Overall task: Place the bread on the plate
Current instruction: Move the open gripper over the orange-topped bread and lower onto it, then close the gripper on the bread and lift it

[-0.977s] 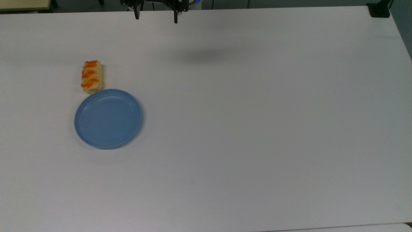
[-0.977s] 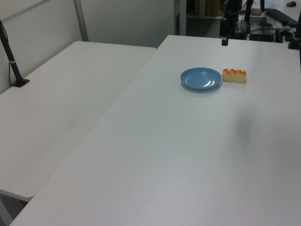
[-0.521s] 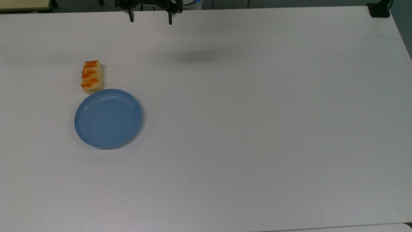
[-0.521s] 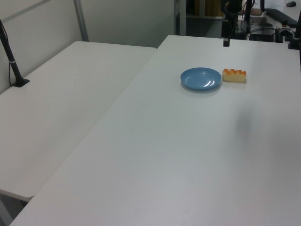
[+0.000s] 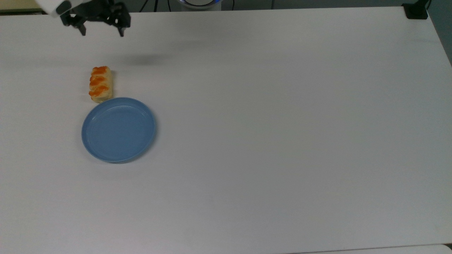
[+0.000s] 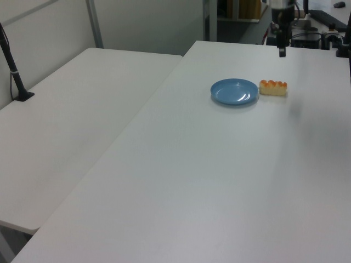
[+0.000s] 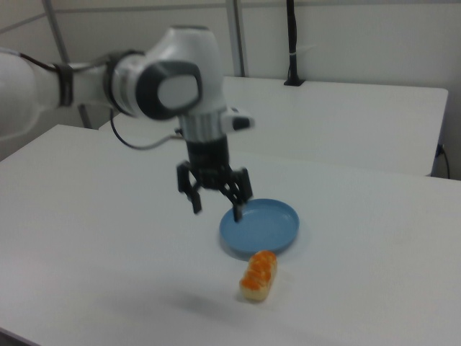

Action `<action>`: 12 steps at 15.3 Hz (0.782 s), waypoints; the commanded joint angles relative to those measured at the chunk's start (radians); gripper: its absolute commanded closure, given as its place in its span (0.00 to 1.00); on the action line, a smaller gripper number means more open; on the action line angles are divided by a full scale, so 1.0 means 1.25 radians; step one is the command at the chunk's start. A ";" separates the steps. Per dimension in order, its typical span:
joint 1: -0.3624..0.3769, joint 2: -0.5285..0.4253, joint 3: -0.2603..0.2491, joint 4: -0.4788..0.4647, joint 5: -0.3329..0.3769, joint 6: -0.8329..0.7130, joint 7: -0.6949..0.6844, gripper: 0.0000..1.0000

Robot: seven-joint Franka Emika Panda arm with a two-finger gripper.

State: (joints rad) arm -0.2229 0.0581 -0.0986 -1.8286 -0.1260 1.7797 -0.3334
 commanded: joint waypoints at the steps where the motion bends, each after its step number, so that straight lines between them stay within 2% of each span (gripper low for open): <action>1: -0.049 0.037 0.002 -0.085 -0.039 0.115 -0.019 0.00; 5: -0.069 0.146 0.002 -0.090 -0.075 0.215 -0.018 0.00; 9: -0.066 0.194 0.009 -0.087 -0.071 0.279 -0.003 0.00; 10: -0.065 0.207 0.011 -0.088 -0.069 0.318 0.009 0.07; 11: -0.062 0.211 0.013 -0.090 -0.069 0.332 0.013 0.24; 12: -0.061 0.212 0.015 -0.090 -0.067 0.332 0.013 0.45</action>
State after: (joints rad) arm -0.3054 0.3164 -0.0901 -1.9380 -0.2030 2.1549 -0.3413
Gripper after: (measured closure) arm 0.066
